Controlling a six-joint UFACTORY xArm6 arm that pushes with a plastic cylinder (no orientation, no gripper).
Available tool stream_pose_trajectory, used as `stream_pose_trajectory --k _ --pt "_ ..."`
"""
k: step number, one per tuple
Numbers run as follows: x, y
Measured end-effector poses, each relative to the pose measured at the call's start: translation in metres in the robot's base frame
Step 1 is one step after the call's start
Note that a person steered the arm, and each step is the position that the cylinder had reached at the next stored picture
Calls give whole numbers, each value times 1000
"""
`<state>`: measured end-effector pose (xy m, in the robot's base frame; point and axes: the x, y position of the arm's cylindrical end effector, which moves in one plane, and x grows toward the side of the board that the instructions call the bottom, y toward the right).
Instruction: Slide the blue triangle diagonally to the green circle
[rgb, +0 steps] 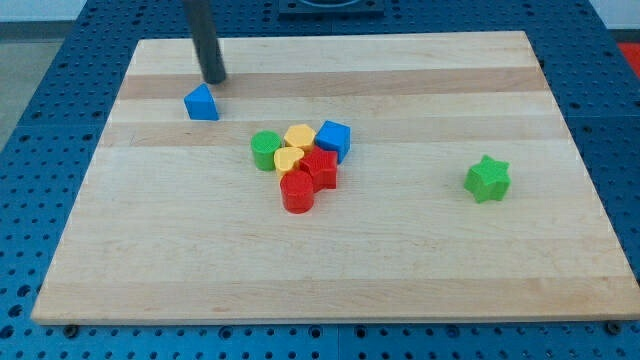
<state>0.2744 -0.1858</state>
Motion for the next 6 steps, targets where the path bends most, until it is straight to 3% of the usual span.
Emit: stream_pose_trajectory --k 3,6 --pt "2 -37" --pt "115 -37"
